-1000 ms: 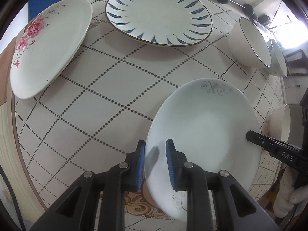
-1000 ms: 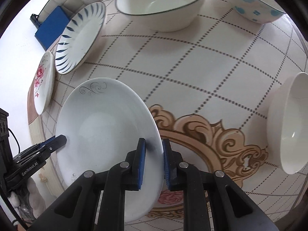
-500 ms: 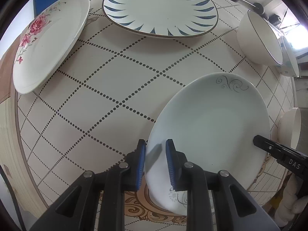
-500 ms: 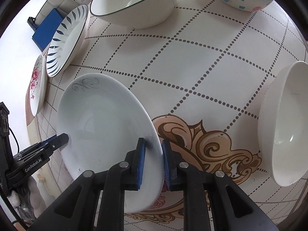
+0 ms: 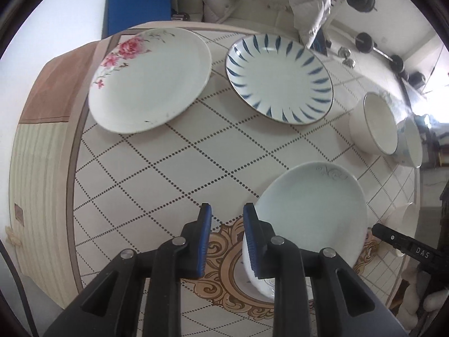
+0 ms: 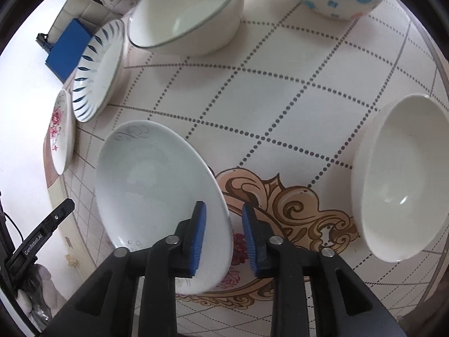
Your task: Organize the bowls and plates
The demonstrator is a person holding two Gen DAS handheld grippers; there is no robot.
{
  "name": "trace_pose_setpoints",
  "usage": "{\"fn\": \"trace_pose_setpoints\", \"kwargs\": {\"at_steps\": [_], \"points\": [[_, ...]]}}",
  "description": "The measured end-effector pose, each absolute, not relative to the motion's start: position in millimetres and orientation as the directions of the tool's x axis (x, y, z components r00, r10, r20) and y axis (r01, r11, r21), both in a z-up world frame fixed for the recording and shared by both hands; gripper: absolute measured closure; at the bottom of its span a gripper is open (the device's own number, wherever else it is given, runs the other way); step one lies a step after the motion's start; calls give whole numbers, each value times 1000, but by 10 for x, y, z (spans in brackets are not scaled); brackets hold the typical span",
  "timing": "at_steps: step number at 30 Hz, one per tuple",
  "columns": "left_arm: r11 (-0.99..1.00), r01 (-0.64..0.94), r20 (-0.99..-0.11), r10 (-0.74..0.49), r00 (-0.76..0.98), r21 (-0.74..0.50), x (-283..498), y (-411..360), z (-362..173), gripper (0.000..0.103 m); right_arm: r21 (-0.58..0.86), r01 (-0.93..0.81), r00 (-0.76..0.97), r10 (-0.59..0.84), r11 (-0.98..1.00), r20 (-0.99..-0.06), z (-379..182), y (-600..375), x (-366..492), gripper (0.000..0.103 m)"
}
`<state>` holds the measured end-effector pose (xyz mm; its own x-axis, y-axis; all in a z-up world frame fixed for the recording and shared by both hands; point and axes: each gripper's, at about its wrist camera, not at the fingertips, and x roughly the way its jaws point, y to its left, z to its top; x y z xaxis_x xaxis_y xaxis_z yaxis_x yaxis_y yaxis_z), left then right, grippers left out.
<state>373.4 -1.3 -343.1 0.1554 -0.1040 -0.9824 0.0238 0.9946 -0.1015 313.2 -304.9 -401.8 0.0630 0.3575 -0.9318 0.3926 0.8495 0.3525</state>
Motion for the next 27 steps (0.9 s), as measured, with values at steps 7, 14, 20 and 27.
{"fn": "trace_pose_setpoints", "kwargs": {"at_steps": [7,14,20,27], "points": [[961,-93,-950,-239,201,-262,3979,757,-3066,59,522,219,213,482,824,-850,-3296,-2590,3477,11],[939,-193,-945,-242,218,-285,4559,1597,-3200,57,541,121,212,511,832,-833,-3190,-1562,4158,10],[946,-185,-957,-239,162,-267,5269,2144,-3622,57,546,177,128,531,819,-837,-3589,-889,4776,10],[963,-95,-966,-244,81,-252,5901,2218,-4068,59,544,263,102,538,797,-837,-4074,-555,5191,14]]}}
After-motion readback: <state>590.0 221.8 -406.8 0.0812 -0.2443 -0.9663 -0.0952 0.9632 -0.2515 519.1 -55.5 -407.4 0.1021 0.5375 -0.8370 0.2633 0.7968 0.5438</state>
